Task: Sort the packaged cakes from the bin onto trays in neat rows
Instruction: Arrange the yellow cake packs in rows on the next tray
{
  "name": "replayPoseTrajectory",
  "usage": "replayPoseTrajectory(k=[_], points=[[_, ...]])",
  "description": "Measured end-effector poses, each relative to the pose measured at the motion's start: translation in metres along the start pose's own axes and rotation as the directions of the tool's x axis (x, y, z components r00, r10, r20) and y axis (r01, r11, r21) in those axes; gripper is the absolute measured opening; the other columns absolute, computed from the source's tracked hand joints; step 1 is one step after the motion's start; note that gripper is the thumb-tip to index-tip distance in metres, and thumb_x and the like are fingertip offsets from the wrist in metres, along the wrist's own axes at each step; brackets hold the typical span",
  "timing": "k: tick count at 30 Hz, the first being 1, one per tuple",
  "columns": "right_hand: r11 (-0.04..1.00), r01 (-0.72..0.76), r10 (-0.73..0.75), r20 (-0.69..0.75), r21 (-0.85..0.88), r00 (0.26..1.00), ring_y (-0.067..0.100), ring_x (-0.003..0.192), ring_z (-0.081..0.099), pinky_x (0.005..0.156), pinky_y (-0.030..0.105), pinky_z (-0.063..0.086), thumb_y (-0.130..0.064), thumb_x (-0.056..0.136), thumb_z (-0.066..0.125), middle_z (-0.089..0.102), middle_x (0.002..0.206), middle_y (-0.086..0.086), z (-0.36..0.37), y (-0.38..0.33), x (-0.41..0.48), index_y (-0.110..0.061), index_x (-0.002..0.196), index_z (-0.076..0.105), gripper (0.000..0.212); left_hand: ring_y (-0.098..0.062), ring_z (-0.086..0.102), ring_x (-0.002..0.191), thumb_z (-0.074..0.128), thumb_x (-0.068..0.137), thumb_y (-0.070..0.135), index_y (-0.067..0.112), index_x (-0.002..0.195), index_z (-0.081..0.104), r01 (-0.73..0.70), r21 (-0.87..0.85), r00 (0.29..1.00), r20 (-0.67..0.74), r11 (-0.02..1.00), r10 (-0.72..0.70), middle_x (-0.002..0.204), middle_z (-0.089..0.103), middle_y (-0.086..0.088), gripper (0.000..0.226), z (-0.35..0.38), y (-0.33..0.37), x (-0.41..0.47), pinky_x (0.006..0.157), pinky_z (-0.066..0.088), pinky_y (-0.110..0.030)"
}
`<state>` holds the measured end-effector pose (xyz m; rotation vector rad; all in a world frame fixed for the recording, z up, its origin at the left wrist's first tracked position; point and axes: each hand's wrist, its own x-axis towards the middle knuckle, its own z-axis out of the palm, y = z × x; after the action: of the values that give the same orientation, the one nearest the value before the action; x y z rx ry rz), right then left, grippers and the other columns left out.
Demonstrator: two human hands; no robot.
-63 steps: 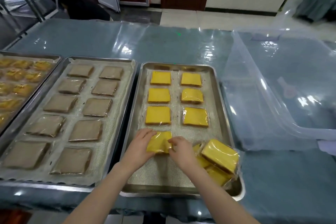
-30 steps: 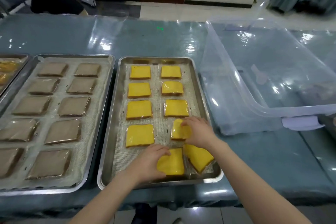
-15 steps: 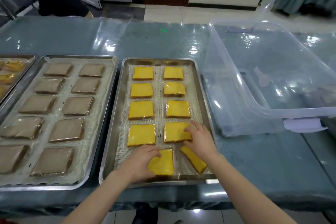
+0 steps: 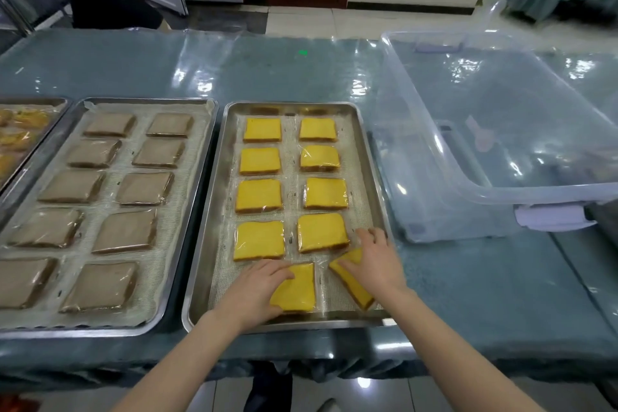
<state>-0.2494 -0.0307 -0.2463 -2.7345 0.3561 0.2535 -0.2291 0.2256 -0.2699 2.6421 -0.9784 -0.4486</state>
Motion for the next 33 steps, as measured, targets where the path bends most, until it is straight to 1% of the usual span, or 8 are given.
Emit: replayPoseTrajectory(k=[3,6,10,16,21,25,30,33], points=[[0.988,-0.026,0.046,0.135,-0.152,0.990,0.024,0.130,0.034,0.103,0.039,0.043,-0.081,0.073,0.048,0.039,0.137,0.006,-0.002,0.003,-0.018,-0.025,0.140,0.038,0.088,-0.009,0.028,0.140,0.068,0.079,0.031,0.031,0.138,0.046,0.001,-0.026,1.000,-0.022,1.000,-0.002,0.151,0.035,0.012,0.063,0.003,0.000,-0.001,0.117,0.022,-0.031],[0.986,-0.020,0.048,0.159,-0.168,0.986,0.024,0.125,0.039,0.098,0.039,0.045,-0.084,0.073,0.043,0.043,0.132,0.006,-0.004,0.000,-0.022,-0.023,0.138,0.039,0.088,-0.010,0.030,0.139,0.068,0.077,0.029,0.030,0.137,0.048,-0.002,-0.033,1.000,-0.030,0.999,0.001,0.150,0.036,0.011,0.063,0.003,0.000,-0.001,0.117,0.024,-0.033],[0.992,-0.027,0.048,0.182,-0.120,0.982,0.024,0.125,0.042,0.095,0.041,0.048,-0.068,0.076,0.061,0.043,0.135,0.004,-0.013,0.003,-0.019,-0.024,0.140,0.036,0.082,-0.012,0.036,0.135,0.069,0.071,0.029,0.028,0.132,0.053,-0.030,-0.043,0.996,-0.085,0.999,0.026,0.144,0.045,0.010,0.063,0.002,-0.002,-0.004,0.113,0.029,-0.032],[0.987,0.059,-0.034,0.165,-0.152,0.986,0.021,0.128,0.040,0.100,0.039,0.044,-0.059,0.075,0.068,0.043,0.138,-0.001,-0.032,0.017,-0.022,-0.029,0.140,0.037,0.079,-0.010,0.037,0.131,0.067,0.069,0.028,0.028,0.134,0.052,0.019,-0.012,0.995,-0.100,1.000,-0.020,0.142,0.046,0.012,0.067,-0.003,-0.014,-0.020,0.112,0.032,-0.032],[0.891,0.319,-0.294,0.125,-0.323,0.948,0.017,0.126,0.037,0.113,0.032,0.019,-0.042,0.076,0.069,0.042,0.136,-0.008,-0.042,0.023,-0.028,-0.033,0.136,0.043,0.066,-0.014,0.038,0.133,0.069,0.070,0.025,0.026,0.135,0.052,0.032,0.043,0.996,-0.079,0.999,-0.029,0.144,0.045,0.008,0.067,-0.007,-0.020,-0.024,0.113,0.031,-0.035],[0.859,0.376,-0.347,0.147,-0.346,0.926,0.016,0.132,0.034,0.120,0.038,0.004,-0.038,0.076,0.068,0.040,0.139,-0.011,-0.045,0.022,-0.031,-0.034,0.137,0.043,0.066,-0.011,0.032,0.136,0.066,0.073,0.025,0.028,0.140,0.045,0.060,0.066,0.998,-0.036,0.996,-0.058,0.147,0.040,0.010,0.070,-0.009,-0.017,-0.021,0.115,0.023,-0.028],[0.893,0.309,-0.276,0.146,-0.327,0.950,0.013,0.133,0.031,0.120,0.038,0.007,-0.047,0.076,0.069,0.037,0.142,-0.013,-0.061,0.028,-0.025,-0.037,0.139,0.038,0.071,-0.011,0.033,0.134,0.065,0.073,0.026,0.030,0.142,0.040,0.080,0.084,0.996,0.033,0.993,-0.083,0.144,0.041,0.010,0.073,-0.016,-0.015,-0.015,0.113,0.027,-0.029],[0.885,0.382,-0.332,0.213,-0.267,0.919,0.014,0.132,0.031,0.118,0.036,0.012,-0.044,0.074,0.071,0.039,0.142,-0.014,-0.055,0.019,-0.021,-0.036,0.139,0.040,0.072,-0.012,0.034,0.131,0.057,0.071,0.046,0.033,0.141,0.040,0.109,0.087,0.993,0.038,0.990,-0.113,0.138,0.042,0.011,0.074,-0.020,-0.006,-0.010,0.110,0.028,-0.032]])
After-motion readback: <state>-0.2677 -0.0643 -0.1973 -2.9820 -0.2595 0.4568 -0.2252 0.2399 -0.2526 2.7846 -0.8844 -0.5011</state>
